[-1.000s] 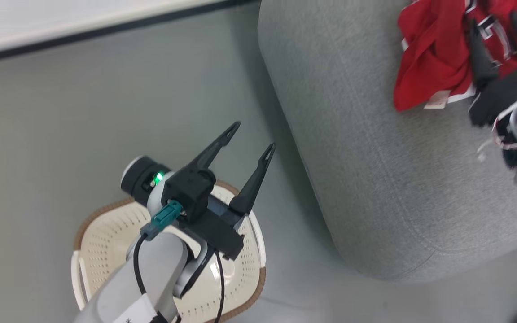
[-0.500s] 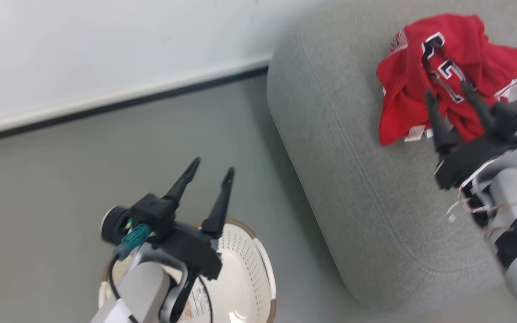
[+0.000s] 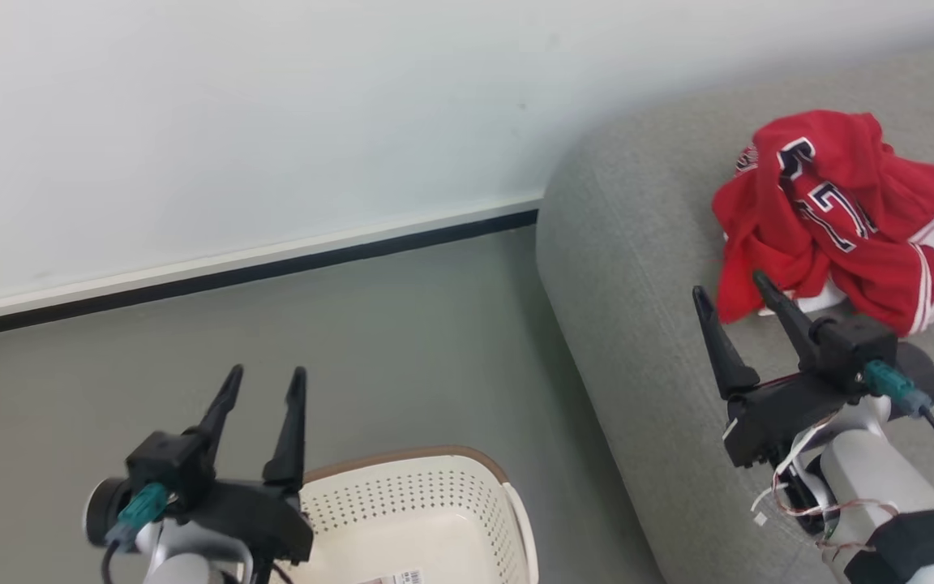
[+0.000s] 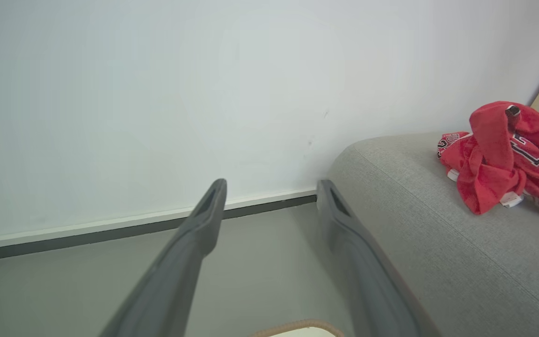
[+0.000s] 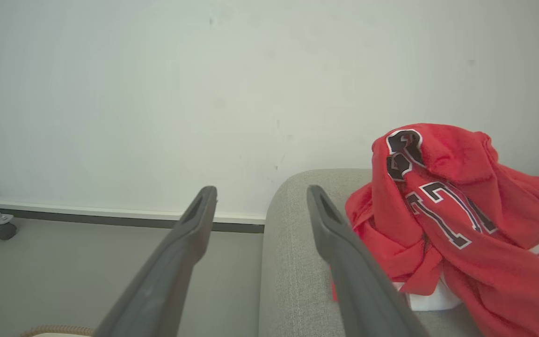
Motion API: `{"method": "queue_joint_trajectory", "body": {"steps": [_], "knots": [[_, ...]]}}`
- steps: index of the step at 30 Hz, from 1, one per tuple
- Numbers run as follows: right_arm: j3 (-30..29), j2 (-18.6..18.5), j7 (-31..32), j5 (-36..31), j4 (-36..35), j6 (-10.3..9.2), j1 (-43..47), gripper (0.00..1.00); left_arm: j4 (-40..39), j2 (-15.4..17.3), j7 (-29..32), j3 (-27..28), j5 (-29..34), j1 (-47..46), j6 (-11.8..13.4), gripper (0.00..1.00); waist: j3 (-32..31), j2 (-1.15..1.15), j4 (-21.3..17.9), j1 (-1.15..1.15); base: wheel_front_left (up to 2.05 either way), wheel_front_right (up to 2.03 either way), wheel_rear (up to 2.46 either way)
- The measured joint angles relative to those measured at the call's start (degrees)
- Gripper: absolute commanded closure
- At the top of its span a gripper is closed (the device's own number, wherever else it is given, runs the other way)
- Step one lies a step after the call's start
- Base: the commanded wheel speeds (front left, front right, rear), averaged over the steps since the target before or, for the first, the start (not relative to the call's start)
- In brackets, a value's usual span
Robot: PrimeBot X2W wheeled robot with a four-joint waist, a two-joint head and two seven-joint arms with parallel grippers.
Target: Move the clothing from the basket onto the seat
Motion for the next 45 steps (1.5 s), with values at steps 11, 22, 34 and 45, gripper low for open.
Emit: {"method": "queue_joint_trajectory", "body": {"steps": [11, 22, 34, 45], "knots": [[-0.97, 1.59, -0.13, -1.29, -10.26, -5.01, 9.75, 0.0, -3.34, 0.52, 0.0, 5.73, -0.38, 8.21, 2.09, 0.0, -3.01, 0.0, 4.81, 0.01, 0.0, 0.0, 0.0], [-1.0, 2.18, -0.14, -2.71, -16.22, -8.01, 17.86, 0.0, -6.79, -0.08, 0.0, 11.11, 1.76, 16.21, 2.88, 0.0, -6.14, 0.0, 7.15, 0.0, 0.0, 0.0, 0.0], [-3.54, 2.04, -0.14, -2.77, -20.96, -9.46, 23.54, 0.0, -9.73, -1.55, 0.0, 13.39, 3.45, 19.2, 3.3, 0.0, -6.68, 0.01, 7.56, 0.01, 0.0, 0.0, 0.0], [-4.97, 2.03, -0.14, -2.8, -23.64, -9.93, 24.38, 0.0, -11.46, -2.09, -0.01, 14.38, 5.77, 19.74, 3.3, 0.0, -6.43, 0.01, 7.51, 0.01, 0.0, 0.0, 0.0]]}}
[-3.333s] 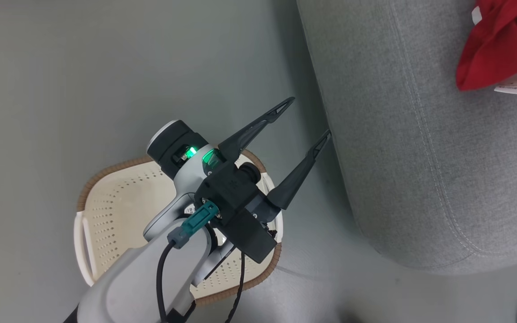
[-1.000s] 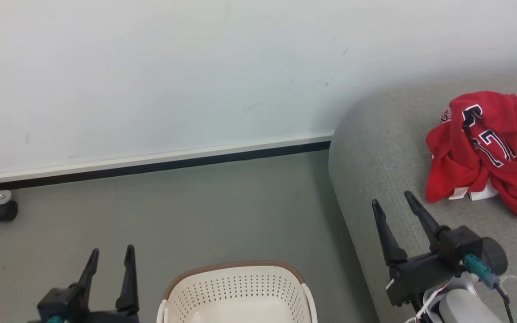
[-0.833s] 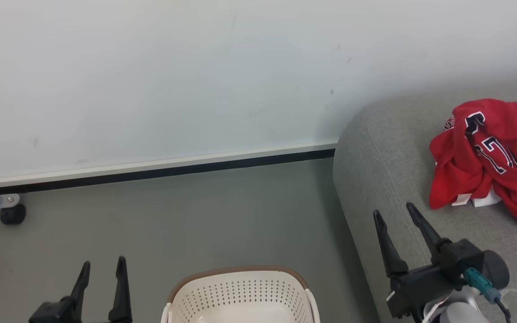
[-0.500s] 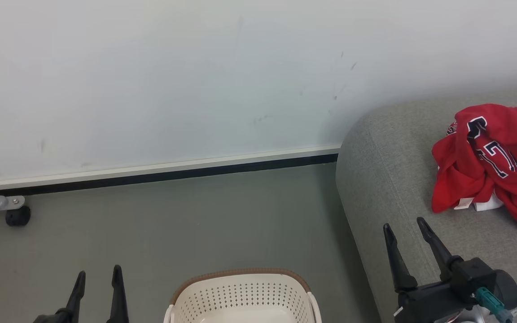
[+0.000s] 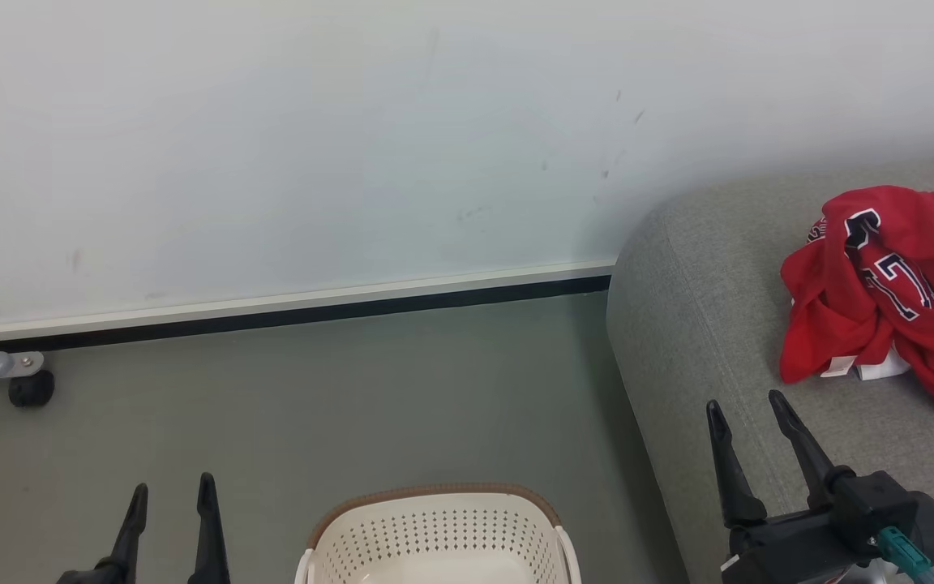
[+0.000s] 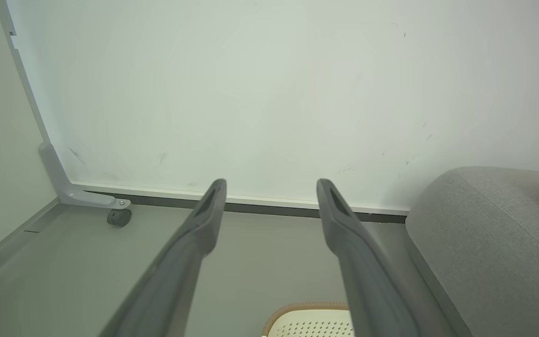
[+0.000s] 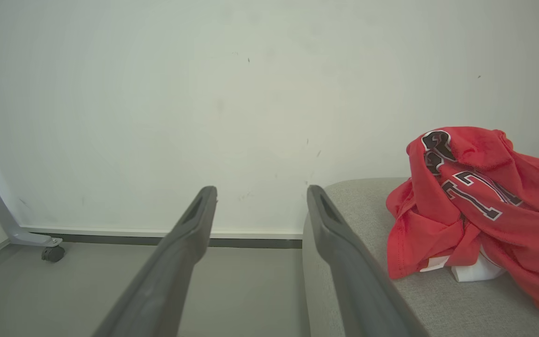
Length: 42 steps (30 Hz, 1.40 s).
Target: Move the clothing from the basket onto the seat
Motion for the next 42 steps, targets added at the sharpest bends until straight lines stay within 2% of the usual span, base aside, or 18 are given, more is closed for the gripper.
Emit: {"method": "queue_joint_trajectory", "body": {"steps": [5, 6, 17, 42], "knots": [[-0.42, 0.02, 0.0, -0.16, -0.49, -0.01, 0.47, 0.0, -0.45, -0.34, 0.01, 0.43, 0.51, 0.01, 0.01, 0.0, 0.15, 0.0, 0.13, 0.0, 0.0, 0.0, 0.0], [-0.51, 0.03, 0.0, -0.18, -0.57, -0.03, 0.47, 1.0, -0.55, -0.37, 0.01, 0.52, 0.52, 0.01, 0.01, 1.0, 0.18, 0.0, 0.16, 0.0, 0.0, 0.0, 0.0], [-1.38, 1.59, 0.93, 1.93, 2.6, 0.53, 2.89, 1.0, 2.56, -1.86, 1.22, 0.66, -1.72, 1.07, -0.57, 1.0, 0.26, 0.0, 0.35, 0.0, 0.0, 0.0, 0.0], [-7.88, 3.92, 6.6, 20.78, 4.03, 3.41, 2.54, 1.0, 4.1, -3.26, 6.44, 3.71, -18.98, -1.02, -3.79, 1.0, 0.4, 0.0, 1.2, 0.0, 0.0, 0.0, 0.0]]}}
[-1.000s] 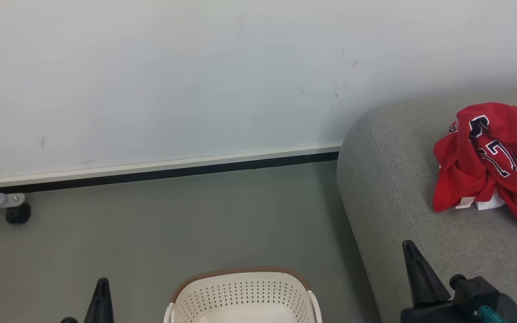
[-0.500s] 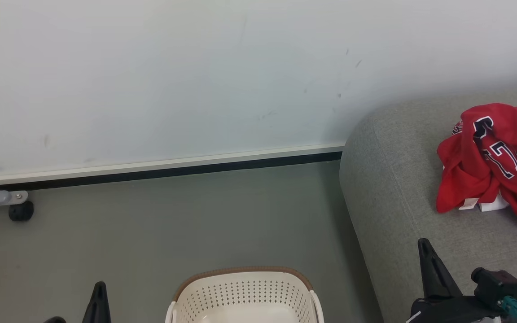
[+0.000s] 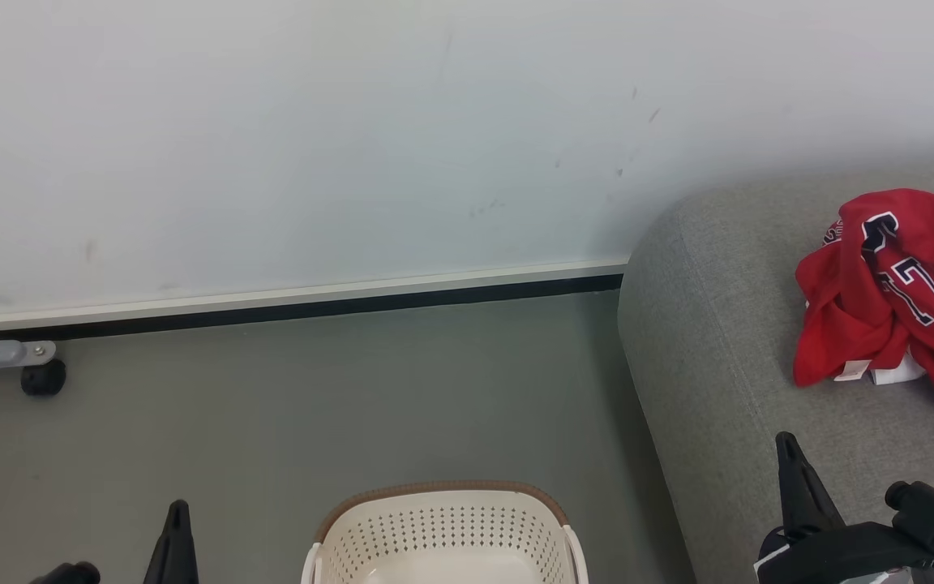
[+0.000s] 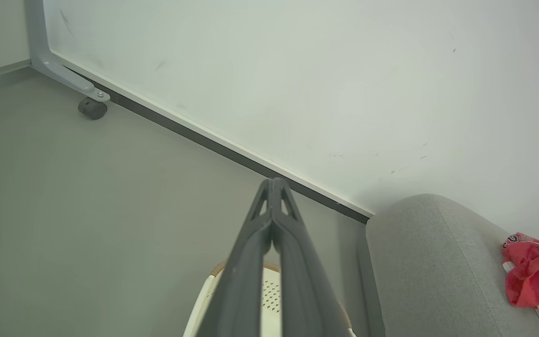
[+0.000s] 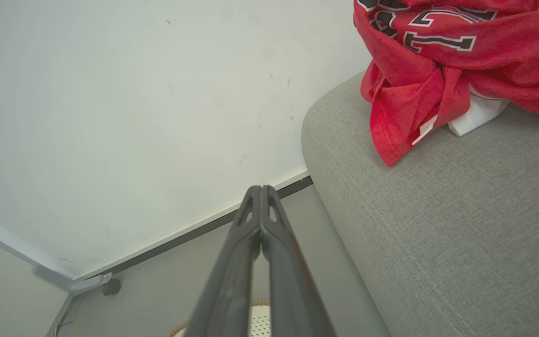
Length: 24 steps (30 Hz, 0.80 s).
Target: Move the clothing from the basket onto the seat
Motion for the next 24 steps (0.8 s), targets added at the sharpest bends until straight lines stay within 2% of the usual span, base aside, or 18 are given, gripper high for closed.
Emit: {"method": "queue_joint_trajectory", "body": {"steps": [24], "knots": [[-6.21, 2.18, 4.76, 17.16, 1.3, 2.83, -0.51, 1.0, 1.48, -1.48, 4.82, 2.75, -15.23, -2.66, -3.34, 1.0, 0.15, 0.0, 0.78, 0.0, 0.0, 0.0, 0.0]]}}
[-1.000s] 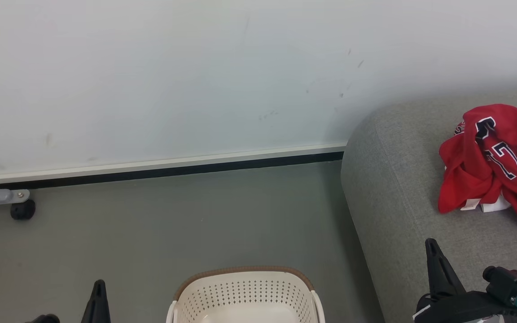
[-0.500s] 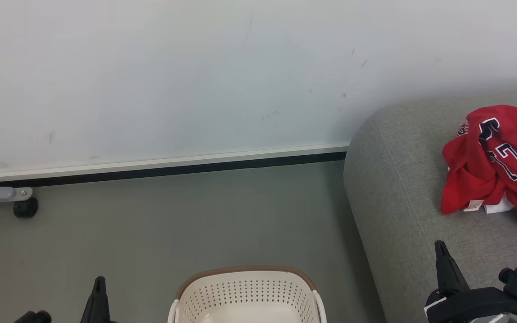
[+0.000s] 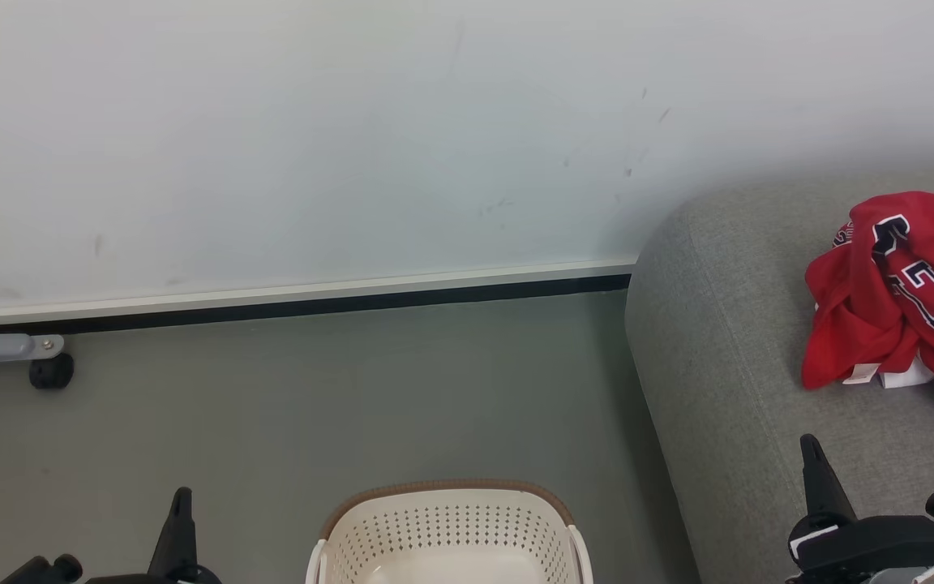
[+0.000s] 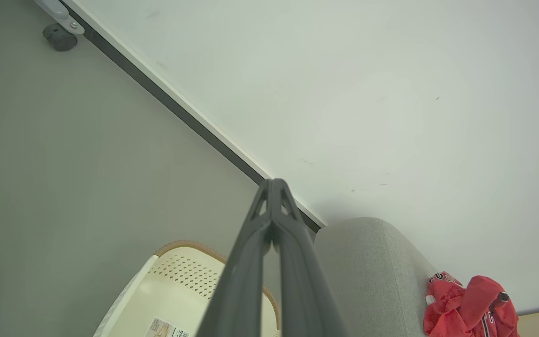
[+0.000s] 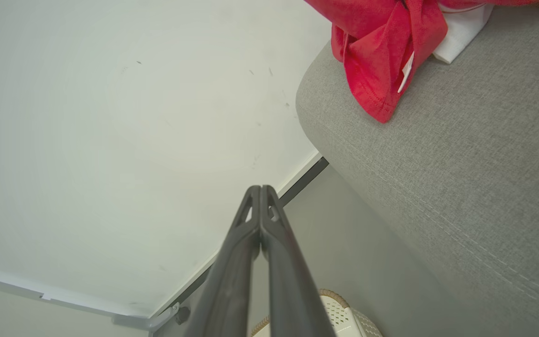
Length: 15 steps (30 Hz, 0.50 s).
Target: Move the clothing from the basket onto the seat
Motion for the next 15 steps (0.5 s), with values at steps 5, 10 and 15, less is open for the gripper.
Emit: {"method": "queue_joint_trajectory", "body": {"steps": [5, 10, 15], "knots": [[-1.3, 0.52, 1.0, 3.56, 0.25, 0.66, -0.37, 1.0, 0.21, -0.27, 0.94, 0.51, -3.38, -0.34, -0.51, 1.0, 0.03, 0.0, 0.16, 0.0, 0.0, 0.0, 0.0], [-2.3, 0.8, 1.85, 6.49, 0.47, 0.98, -0.4, 1.0, 0.55, -0.46, 1.55, 1.02, -6.28, -0.97, -1.02, 1.0, 0.06, 0.0, 0.29, 0.0, 0.0, 0.0, 0.0], [-3.56, 1.26, 2.81, 10.03, 0.75, 1.8, -0.48, 1.0, 0.91, -0.71, 2.55, 1.58, -9.65, -1.38, -1.81, 1.0, 0.09, 0.0, 0.45, 0.0, 0.0, 0.0, 0.0]]}}
